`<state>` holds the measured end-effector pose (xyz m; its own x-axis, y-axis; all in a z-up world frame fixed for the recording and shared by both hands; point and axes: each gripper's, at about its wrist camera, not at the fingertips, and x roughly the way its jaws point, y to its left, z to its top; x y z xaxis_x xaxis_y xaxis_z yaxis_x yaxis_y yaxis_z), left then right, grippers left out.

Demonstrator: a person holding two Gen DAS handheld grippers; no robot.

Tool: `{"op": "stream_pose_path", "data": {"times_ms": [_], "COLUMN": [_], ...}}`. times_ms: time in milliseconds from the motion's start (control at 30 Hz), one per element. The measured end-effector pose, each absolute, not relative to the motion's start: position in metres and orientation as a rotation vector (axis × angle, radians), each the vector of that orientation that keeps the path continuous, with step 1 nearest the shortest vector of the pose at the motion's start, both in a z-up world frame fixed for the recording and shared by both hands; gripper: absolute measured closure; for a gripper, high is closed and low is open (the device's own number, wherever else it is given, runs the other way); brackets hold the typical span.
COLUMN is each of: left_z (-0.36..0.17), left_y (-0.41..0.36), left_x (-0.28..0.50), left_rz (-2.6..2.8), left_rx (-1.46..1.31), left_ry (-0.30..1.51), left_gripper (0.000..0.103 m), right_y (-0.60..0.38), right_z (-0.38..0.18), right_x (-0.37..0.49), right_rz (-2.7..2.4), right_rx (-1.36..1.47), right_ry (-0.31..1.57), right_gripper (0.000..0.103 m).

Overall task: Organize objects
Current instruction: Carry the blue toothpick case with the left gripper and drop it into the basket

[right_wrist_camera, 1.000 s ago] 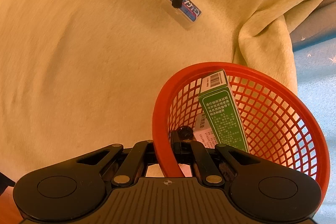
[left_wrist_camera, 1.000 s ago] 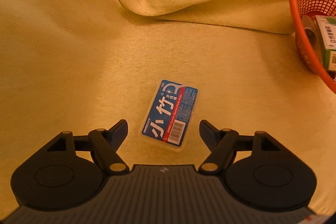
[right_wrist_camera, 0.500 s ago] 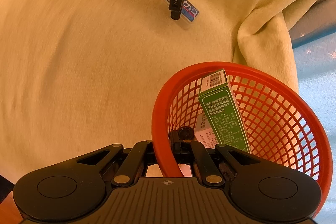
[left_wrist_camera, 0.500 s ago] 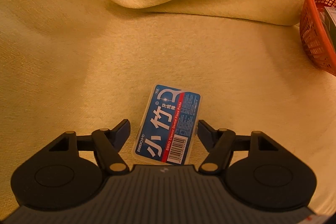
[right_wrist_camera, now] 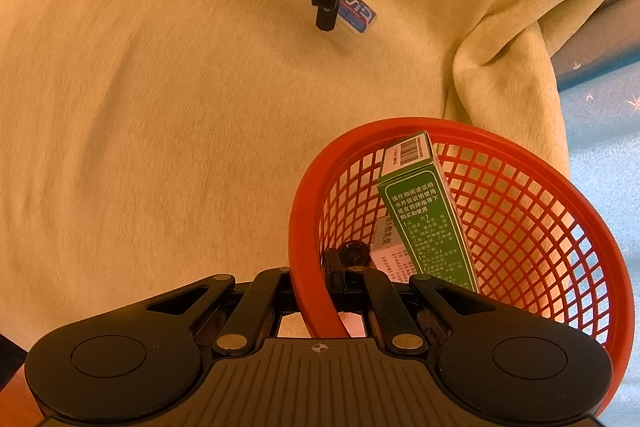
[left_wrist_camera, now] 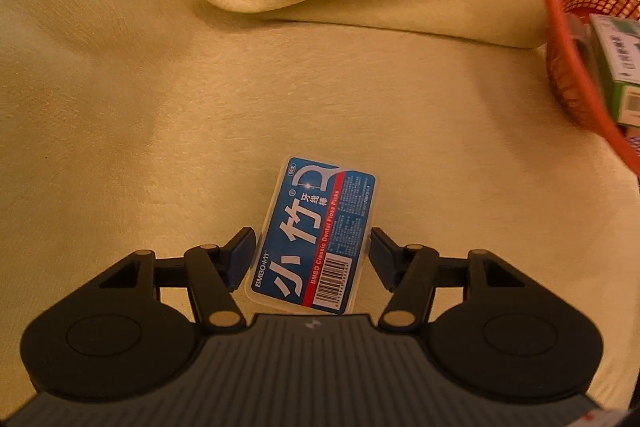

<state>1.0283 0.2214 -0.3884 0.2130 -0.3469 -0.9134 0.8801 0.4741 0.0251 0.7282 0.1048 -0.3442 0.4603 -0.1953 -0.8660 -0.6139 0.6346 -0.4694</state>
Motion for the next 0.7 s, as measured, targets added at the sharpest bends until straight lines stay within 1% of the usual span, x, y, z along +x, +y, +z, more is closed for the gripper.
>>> {"op": "stream_pose_path", "data": {"times_ms": [400,700], "left_z": [-0.323,-0.27], "left_y": [0.226,0.192], "left_x": [0.983,0.95], "left_rz": [-1.0,-1.142], "left_rx": [0.551,0.553], "left_ry": [0.973,0.906], "left_gripper": [0.046,0.046], "right_y": [0.107,0.107], "right_z": [-0.346,-0.346], "right_x": [0.726,0.723], "right_rz": [0.305,0.298], "right_rx": [-0.896,-0.9], "right_ry": [1.096,1.097], "right_gripper": [0.103,0.103]}}
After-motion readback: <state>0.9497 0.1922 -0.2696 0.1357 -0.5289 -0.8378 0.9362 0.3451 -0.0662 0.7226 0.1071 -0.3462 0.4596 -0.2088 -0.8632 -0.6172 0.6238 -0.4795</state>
